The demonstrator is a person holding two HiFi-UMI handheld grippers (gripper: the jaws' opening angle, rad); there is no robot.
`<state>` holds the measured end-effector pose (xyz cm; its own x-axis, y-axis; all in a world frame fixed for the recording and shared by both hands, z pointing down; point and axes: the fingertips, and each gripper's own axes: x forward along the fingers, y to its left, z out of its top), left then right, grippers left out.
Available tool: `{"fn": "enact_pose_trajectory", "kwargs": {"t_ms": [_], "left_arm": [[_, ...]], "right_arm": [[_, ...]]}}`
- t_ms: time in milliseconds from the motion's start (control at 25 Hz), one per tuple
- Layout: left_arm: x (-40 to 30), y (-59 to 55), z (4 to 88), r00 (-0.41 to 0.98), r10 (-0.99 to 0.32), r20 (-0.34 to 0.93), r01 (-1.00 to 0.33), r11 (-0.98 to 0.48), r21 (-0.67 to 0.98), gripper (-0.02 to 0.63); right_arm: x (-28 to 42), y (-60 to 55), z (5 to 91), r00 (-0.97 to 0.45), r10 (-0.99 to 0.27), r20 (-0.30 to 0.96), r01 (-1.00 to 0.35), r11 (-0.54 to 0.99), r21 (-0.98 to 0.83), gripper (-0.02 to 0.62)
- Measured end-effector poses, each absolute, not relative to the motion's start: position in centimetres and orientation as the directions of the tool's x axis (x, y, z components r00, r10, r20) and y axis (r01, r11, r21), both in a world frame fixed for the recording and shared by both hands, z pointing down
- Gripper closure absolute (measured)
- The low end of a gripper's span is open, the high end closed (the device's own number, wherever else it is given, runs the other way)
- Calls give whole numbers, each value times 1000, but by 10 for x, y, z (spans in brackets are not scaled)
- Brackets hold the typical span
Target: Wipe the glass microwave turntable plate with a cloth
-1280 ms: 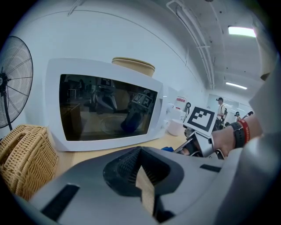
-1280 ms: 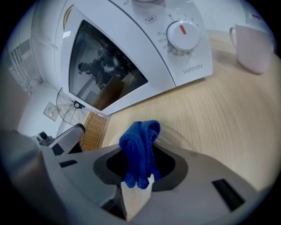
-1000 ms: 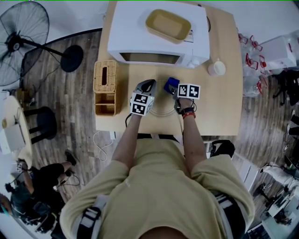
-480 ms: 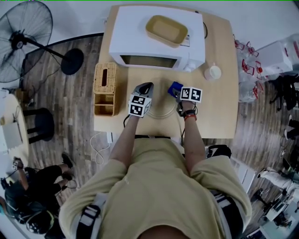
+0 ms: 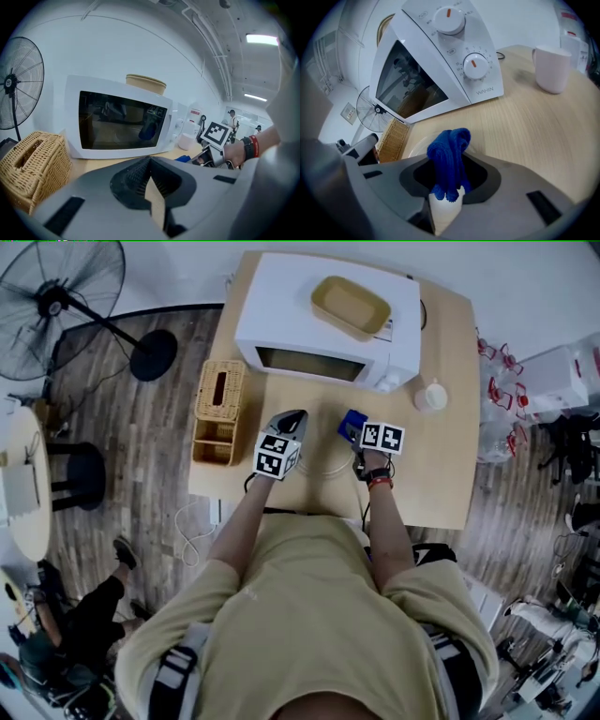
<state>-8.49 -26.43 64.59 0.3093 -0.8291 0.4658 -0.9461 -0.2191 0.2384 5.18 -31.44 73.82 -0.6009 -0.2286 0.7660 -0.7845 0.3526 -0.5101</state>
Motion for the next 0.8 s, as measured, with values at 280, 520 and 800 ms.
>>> {"fn": "enact_pose_trajectory", "kwargs": {"t_ms": [280, 520, 800], "left_arm": [[-110, -250, 650, 240, -844, 480, -960, -131, 249, 588], [-126, -248, 649, 237, -836, 494, -960, -123, 252, 588], [-141, -237, 651, 239, -823, 515, -960, -120, 254, 588]], "right_arm": [[1, -294, 715, -761, -211, 614, -649, 259, -715, 462], [-51, -278, 715, -799, -123, 588, -593, 319, -739, 462], [-99, -255, 725, -791, -26, 612, -572, 385, -724, 456]]}}
